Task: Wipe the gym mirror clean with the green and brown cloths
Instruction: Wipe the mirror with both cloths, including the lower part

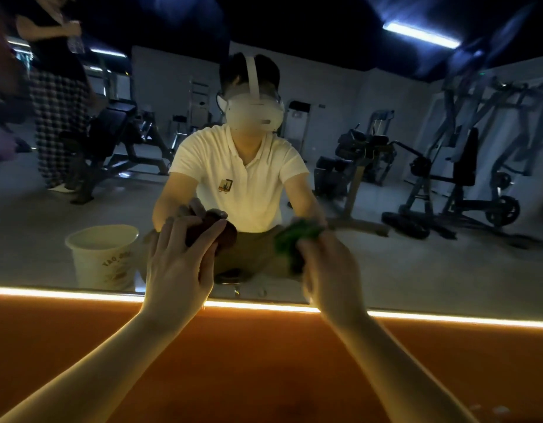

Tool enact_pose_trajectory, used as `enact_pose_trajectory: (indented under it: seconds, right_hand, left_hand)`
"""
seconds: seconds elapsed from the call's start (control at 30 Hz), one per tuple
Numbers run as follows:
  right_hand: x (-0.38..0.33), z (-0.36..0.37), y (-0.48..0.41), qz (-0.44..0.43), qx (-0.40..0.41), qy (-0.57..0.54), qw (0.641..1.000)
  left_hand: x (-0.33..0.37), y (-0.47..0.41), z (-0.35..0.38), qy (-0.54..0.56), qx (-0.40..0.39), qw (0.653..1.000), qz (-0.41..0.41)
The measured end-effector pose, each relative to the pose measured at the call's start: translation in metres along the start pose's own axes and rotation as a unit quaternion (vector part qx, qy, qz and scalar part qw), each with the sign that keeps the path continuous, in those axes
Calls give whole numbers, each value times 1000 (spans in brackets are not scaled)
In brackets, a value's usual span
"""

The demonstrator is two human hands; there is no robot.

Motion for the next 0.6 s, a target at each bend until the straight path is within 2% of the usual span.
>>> enact_pose_trajectory:
  seconds: [0.1,0.17,0.23,0.3,0.37,0.4,0.43,0.47,0.53,0.6]
  right_hand:
    - [30,-46,-35,144,148,61,977]
    - [5,-38,-50,166,157,79,970]
    - [-39,2,-45,118,93,20,988]
    - [-86,45,-23,-4,-42,-59,997]
    - [-107,62,5,-166,-149,-21,975]
    - [-95,56,10,-184,-174,-37,967]
    - [-73,48,10,-151,-181,-44,971]
    - [-47,28,4,-87,-152,-42,984]
    - [5,-16,-6,61,-44,5,997]
    - [36,-44,-6,178,83,25,980]
  left_hand:
    - [1,0,0,8,-6,1000,-6]
    - [-1,-1,-3,16,-8,1000,-9]
    - [-10,-3,-9,18,0,999,-26]
    - [-22,-7,-16,17,10,999,-39]
    - [-26,-8,-19,24,2,999,-36]
    - [-25,-8,-19,26,-3,999,-33]
    - [-24,-8,-19,25,-4,999,-31]
    - [-22,-9,-18,22,-4,999,-30]
    - [-21,-11,-17,15,-5,999,-36]
    - [-18,-11,-16,15,-3,999,-40]
Point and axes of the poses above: each hand's wrist, its own y-axis away from the middle knuckle, its own z-axis out of the palm, x = y × z, the point moved 8 cm from there along -y, towards the middle knuckle, and after that the axes turned 14 degrees about -z, right-handed, at the moved point
